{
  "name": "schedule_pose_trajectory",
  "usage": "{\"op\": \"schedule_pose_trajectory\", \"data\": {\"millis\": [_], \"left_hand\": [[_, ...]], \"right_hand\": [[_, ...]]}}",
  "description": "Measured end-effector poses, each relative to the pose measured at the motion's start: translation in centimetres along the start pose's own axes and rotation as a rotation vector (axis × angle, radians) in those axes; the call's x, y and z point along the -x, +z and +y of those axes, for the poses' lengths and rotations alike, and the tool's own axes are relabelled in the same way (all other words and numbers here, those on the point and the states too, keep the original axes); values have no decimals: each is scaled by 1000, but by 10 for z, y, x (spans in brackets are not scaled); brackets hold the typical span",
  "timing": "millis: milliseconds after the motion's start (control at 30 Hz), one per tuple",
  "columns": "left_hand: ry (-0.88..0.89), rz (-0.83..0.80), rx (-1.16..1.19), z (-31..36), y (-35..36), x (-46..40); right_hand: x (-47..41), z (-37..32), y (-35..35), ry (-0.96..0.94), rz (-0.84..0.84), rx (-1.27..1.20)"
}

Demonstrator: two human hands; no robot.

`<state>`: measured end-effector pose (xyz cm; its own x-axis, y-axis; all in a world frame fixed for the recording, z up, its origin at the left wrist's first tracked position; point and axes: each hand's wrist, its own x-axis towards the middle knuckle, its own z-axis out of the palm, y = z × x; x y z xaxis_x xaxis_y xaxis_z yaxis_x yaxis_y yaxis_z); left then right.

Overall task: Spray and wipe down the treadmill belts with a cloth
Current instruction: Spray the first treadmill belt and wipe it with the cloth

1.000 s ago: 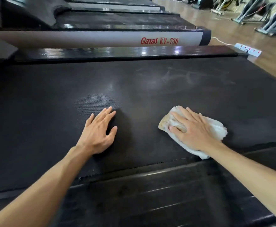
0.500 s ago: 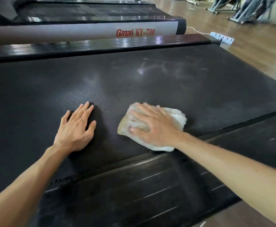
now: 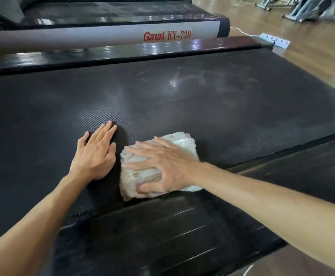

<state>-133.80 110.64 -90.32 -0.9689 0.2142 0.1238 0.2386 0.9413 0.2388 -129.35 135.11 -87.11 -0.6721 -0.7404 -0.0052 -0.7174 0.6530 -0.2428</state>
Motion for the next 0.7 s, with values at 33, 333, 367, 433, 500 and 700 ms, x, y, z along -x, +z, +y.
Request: {"op": "schedule_pose_trajectory", "data": {"millis": [33, 333, 367, 433, 500, 700], "left_hand": [[4, -7, 2, 0, 0, -1], [-5, -6, 7, 2, -1, 0], [-6, -6, 1, 2, 0, 0], [-4, -13, -14, 3, 1, 0], [-3, -20, -22, 4, 0, -1], [-9, -15, -4, 2, 1, -1]], "right_hand": [[2, 4, -2, -3, -14, 3], [93, 92, -45, 334, -152, 57], [93, 94, -44, 340, -155, 65], [87, 89, -38, 326, -133, 65], [71, 78, -29, 290, -100, 93], [4, 24, -7, 126, -69, 171]]}}
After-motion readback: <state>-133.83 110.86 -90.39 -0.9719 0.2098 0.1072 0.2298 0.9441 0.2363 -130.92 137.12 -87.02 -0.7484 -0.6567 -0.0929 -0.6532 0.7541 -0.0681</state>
